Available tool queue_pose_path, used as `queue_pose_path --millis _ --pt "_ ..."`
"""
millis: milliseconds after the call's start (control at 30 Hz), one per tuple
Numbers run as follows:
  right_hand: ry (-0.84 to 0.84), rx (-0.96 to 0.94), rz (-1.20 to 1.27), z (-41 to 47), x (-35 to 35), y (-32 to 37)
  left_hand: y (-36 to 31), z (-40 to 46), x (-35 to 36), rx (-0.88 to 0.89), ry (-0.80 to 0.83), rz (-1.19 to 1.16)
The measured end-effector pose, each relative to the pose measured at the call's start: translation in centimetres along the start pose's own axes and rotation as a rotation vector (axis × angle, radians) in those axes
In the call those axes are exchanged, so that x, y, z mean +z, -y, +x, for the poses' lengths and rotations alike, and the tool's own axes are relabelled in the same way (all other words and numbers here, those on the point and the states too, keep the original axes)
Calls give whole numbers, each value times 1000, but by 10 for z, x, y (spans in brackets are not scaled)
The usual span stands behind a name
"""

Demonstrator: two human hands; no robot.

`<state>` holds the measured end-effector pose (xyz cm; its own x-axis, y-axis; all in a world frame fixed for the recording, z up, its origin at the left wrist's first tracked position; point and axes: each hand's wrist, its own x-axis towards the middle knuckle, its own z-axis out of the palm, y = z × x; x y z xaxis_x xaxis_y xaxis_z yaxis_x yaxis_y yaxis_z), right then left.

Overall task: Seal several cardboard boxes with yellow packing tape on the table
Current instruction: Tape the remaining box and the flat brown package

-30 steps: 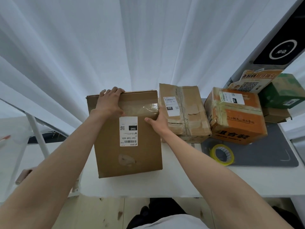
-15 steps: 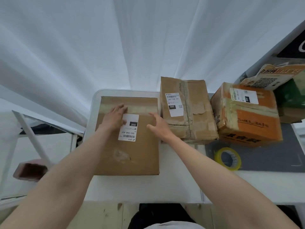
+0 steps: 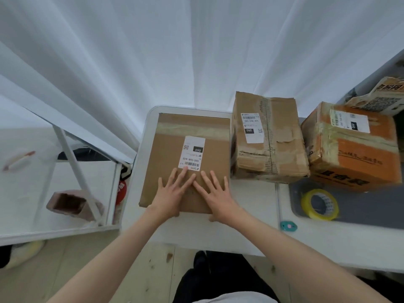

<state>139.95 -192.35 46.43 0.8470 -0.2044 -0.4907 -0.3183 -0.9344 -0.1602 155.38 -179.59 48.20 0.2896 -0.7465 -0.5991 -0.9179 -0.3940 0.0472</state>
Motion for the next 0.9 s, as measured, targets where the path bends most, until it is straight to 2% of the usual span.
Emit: queue_pose_path --millis 267,367,433,533,600,700,800,900 --pt "-102 63 53 27 -17 -27 10 39 -31 -12 -32 -108" --pt "-162 107 163 35 -31 -38 14 60 -46 -23 -33 -139" --pt "-348 185 350 33 -41 -53 20 73 -54 -38 -33 -152" --pt "-793 500 631 24 -50 -105 21 89 -67 -78 7 -189" --pt "-895 762 729 14 -55 -153 9 98 -75 -71 -3 -196" --pt "-746 1034 766 -5 -52 -221 -27 113 -85 40 -107 -205" --pt "-583 1041 884 -16 -41 -253 -71 131 -94 157 -116 -282" --pt "-504 1040 917 -13 -32 -257 -102 144 -101 178 -78 -432"
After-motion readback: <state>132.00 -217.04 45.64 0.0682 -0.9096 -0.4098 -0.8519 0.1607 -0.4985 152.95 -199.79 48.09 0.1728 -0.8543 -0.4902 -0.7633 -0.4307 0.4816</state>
